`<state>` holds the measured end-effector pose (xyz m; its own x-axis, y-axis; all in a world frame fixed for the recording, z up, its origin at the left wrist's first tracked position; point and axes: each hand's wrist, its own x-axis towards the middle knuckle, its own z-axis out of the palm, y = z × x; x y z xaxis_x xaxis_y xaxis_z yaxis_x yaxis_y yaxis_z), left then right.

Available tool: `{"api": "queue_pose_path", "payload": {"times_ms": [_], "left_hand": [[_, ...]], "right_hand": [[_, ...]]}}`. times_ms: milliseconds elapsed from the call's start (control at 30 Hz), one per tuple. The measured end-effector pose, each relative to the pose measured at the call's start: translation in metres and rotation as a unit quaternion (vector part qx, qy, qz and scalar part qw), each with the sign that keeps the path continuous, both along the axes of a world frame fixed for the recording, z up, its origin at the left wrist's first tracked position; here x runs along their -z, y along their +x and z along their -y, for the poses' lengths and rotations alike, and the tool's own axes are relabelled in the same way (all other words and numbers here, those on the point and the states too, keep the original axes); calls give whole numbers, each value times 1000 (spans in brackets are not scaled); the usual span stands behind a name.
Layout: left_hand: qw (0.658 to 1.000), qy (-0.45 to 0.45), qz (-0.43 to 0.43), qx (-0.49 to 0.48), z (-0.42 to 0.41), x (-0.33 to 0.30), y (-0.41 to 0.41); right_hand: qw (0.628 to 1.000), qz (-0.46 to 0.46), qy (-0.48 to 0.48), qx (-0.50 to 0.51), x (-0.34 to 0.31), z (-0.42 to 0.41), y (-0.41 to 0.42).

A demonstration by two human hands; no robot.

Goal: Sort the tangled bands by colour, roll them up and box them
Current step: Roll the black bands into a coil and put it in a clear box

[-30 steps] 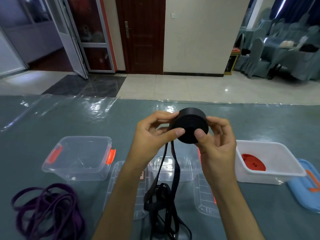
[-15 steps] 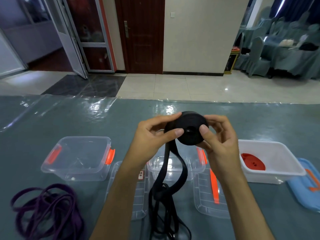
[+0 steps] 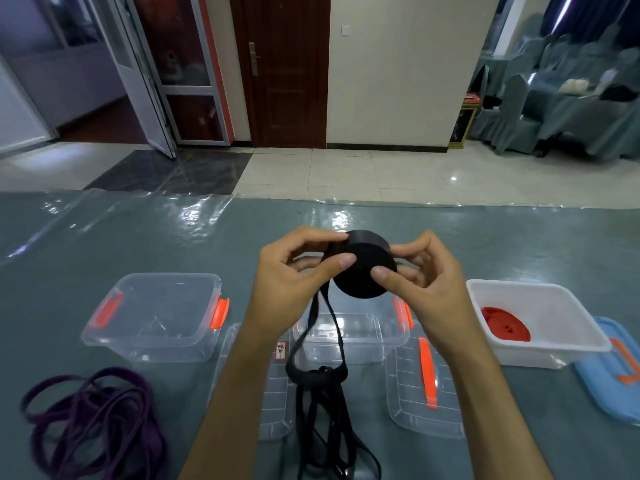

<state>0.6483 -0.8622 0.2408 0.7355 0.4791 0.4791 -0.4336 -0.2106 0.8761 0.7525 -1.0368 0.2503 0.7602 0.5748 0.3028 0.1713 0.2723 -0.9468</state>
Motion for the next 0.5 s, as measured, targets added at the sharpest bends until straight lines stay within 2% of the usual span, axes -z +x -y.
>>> {"api": "queue_pose_path", "payload": {"times_ms": [67, 200, 300, 400, 500], "left_hand": [[1000, -2, -4, -13, 1, 0, -3], [998, -7, -29, 59, -4, 0, -5], [997, 13, -28, 74, -9, 0, -7], [998, 15, -13, 54, -11, -2, -9], [1000, -26, 2, 14, -6, -1, -8]], "right_hand": [[999, 32, -13, -6, -1, 1, 1], [993, 112, 28, 27, 2, 2, 0], [995, 66, 66, 34, 6, -5, -5], [999, 20, 30, -22, 7, -5, -1], [999, 19, 8, -45, 7, -3, 3]]}}
